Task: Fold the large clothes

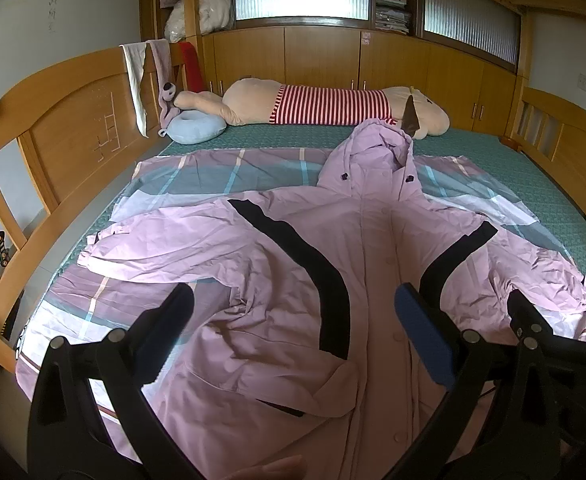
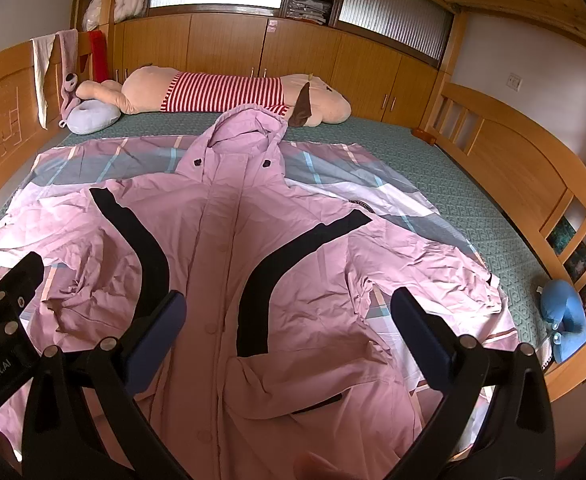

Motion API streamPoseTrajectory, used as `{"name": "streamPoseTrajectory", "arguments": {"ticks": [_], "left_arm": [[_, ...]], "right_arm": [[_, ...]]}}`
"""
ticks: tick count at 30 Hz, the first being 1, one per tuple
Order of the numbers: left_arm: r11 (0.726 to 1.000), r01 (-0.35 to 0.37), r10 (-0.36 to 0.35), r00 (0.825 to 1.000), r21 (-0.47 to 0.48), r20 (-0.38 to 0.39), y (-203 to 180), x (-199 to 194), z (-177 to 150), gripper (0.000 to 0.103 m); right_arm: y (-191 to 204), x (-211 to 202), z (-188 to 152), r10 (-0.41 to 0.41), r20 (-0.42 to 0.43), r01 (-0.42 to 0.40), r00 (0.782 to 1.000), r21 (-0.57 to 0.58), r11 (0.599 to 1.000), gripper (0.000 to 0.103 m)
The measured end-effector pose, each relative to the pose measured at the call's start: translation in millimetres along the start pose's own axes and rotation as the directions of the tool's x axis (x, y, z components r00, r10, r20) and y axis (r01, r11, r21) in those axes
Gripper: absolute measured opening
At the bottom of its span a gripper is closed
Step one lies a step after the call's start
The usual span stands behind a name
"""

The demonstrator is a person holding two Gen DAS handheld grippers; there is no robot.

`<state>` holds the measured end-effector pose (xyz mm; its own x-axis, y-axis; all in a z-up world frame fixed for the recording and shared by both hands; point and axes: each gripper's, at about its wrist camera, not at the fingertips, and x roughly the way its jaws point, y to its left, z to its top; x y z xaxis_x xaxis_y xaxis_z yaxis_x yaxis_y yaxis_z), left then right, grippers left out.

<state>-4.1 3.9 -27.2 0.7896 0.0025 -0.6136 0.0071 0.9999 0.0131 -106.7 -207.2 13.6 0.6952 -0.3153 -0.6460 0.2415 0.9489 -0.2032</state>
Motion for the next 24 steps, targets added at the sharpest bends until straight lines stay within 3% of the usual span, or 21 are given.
{"name": "streamPoseTrajectory", "arguments": {"ticks": [14, 18, 20, 22, 24], "left_arm": [[1.000, 0.002, -0.001, 1.000, 0.008, -0.026, -1, 3, 0, 0.101], [1.000, 0.013, -0.013, 1.000, 0.020, -0.022, -3, 8, 3, 0.101], [1.000, 0.022, -0.021, 0.999, 0.017, -0.035, -4, 16, 2, 0.101], [0.997, 0.078, -0.077, 0.995, 0.011, -0.068, -6, 27, 2, 0.101], [0.992, 0.123, -0.123, 0.987, -0.008, -0.107, -9, 39, 0, 0.101]], "right_arm": [[-9, 11, -16, -0.004, -0.005, 0.004, 1.000, -0.010, 1.000, 0.102], [-14, 12, 2, 0.043, 0.020, -0.041, 0.999, -0.077, 0.996, 0.102], [-41, 18, 11, 0.063, 0.047, -0.061, 0.997, -0.044, 0.997, 0.102], [-66, 37, 23, 0.080, 0.047, -0.080, 0.996, 0.001, 0.997, 0.102], [-93, 77, 33, 0.087, -0.040, -0.086, 0.995, 0.030, 0.996, 0.102]]}}
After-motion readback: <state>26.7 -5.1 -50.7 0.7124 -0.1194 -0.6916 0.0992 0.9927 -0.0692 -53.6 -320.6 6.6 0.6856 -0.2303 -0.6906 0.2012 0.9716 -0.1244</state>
